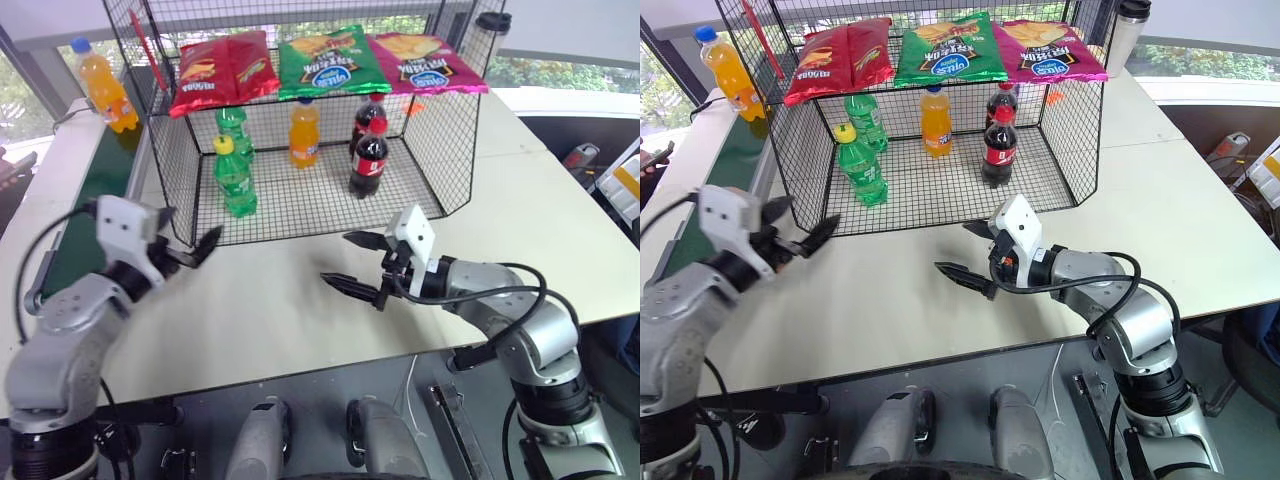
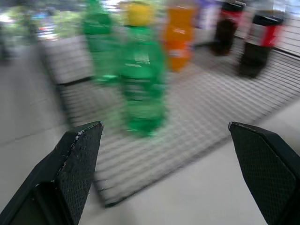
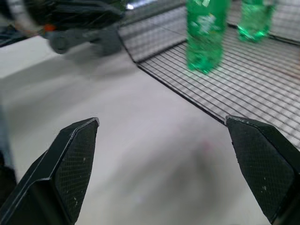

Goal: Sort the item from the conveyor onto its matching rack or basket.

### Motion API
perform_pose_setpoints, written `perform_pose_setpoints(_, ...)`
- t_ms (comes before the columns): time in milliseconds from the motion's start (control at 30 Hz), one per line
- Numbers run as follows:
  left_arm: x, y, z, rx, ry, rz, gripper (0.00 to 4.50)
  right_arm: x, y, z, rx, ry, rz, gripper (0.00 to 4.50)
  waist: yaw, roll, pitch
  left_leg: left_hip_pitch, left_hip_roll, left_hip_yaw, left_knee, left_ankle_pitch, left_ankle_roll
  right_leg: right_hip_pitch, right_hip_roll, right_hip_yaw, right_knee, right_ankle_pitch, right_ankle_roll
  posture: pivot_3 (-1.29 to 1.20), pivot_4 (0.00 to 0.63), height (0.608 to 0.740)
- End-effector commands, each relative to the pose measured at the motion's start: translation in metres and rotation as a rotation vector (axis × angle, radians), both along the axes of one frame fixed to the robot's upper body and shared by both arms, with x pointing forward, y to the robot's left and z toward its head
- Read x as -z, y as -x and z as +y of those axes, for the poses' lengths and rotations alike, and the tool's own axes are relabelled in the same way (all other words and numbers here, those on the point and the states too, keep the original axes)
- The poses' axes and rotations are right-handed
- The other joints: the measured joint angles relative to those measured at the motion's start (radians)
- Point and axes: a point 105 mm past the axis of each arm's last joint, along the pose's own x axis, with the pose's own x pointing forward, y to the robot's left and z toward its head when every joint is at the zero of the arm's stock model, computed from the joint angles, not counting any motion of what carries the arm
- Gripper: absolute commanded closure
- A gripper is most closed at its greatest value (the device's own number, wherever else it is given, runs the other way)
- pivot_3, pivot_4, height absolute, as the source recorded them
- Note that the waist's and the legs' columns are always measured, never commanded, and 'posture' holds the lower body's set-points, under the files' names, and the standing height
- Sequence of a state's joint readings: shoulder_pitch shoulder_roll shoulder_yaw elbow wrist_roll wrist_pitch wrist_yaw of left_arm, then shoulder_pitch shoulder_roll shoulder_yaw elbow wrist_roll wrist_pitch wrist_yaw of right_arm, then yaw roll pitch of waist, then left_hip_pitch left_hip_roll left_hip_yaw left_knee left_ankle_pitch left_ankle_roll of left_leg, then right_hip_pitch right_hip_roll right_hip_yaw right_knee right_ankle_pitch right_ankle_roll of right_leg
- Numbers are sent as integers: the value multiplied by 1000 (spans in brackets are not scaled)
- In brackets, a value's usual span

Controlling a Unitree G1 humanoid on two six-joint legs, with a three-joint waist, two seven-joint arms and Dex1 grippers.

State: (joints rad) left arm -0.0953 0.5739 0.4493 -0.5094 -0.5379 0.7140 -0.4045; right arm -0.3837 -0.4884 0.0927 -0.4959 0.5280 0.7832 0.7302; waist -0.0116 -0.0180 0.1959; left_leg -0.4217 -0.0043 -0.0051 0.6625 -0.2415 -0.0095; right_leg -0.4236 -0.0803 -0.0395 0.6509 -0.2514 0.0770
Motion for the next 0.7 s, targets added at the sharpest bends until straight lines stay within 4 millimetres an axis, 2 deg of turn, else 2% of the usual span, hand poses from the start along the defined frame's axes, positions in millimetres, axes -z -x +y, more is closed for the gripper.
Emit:
perform_pose_setpoints(33, -3, 9, 31, -100, 41, -5, 0, -21, 13, 13, -109, -29, -62, 38, 1, 0, 0, 0, 0, 0, 0, 0, 0, 0, 0, 0, 0, 0, 0, 0, 150, 739)
perform_pose_setpoints(133, -2, 19, 56, -182, 66, 3, 0, -20, 12, 17, -133, 17, -81, 38, 1, 0, 0, 0, 0, 0, 0, 0, 0, 0, 0, 0, 0, 0, 0, 0, 150, 739)
perform_pose_setpoints(367, -5, 34, 87, -265, 61, 17, 0, -17, 2, 18, -102, 7, -106, 38, 6, -1, 0, 0, 0, 0, 0, 0, 0, 1, -3, 0, -2, -1, -5, 0, 150, 739)
perform_pose_setpoints(500, -1, 34, 98, -294, 42, 42, 0, -19, 9, 20, -144, -12, -138, 38, 5, -1, 0, 0, 1, 0, 0, 0, 0, 0, -4, 0, -2, -1, -5, 0, 150, 739)
perform_pose_setpoints(700, 8, 35, 102, -304, 38, 71, 0, -27, 12, 17, -173, -68, -163, 38, 2, -1, 0, 0, 1, 0, 0, 0, 0, 0, -5, 0, -3, -1, -6, 0, 150, 739)
